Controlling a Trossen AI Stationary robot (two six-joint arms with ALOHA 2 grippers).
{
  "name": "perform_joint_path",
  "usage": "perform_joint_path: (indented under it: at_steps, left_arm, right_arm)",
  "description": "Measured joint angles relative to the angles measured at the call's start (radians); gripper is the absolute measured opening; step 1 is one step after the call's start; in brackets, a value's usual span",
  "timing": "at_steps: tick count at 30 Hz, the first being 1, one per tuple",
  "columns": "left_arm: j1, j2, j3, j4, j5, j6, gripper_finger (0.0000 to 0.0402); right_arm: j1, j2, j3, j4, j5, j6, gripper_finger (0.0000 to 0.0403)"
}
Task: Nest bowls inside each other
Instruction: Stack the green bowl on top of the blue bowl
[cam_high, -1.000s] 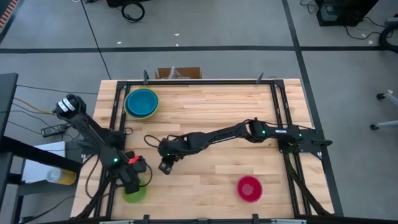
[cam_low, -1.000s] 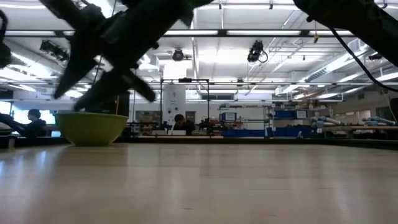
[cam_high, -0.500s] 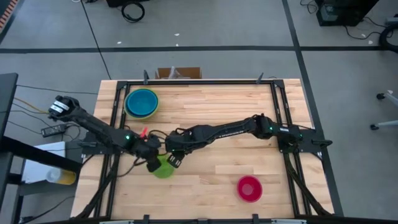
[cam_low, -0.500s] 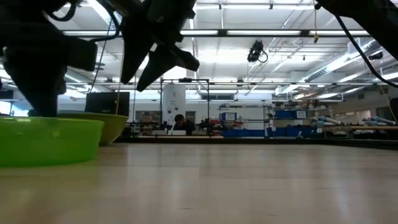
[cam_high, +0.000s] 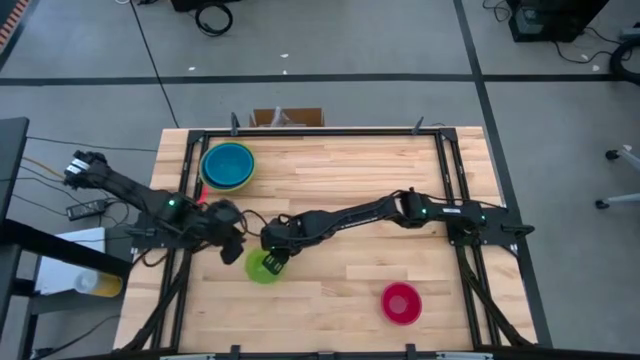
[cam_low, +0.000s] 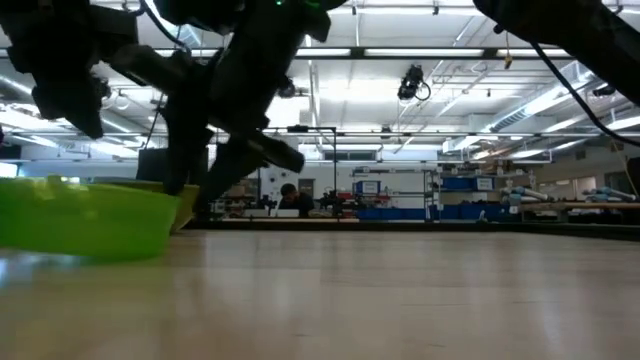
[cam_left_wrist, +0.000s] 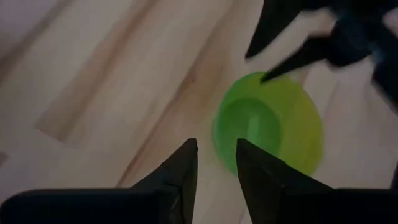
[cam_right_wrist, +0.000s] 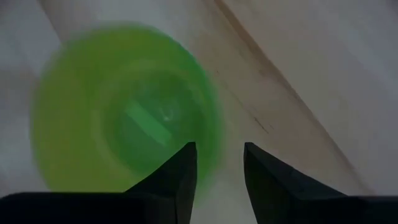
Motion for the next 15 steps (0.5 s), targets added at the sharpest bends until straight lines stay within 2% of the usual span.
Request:
perform_joint_path:
  at_steps: [4,9,15]
  left_arm:
    - [-0.020,-0.021,0.000,-0.006,-0.044,-0.015,0.0114]
    - [-0.079,-0.007,-0.001,-0.001,-0.084,-0.046,0.0114]
    - [-0.164,-0.006,0.000,-0.013,-0.162,-0.125,0.0114]
  right_arm:
    - [-0.004,0.004,0.002,0.024,-0.028,-0.011,0.0110]
    - [-0.021,0.004,0.002,0.043,-0.048,-0.062,0.0020]
    - [-0.057,0.005,0.002,0.041,-0.088,-0.058,0.0013]
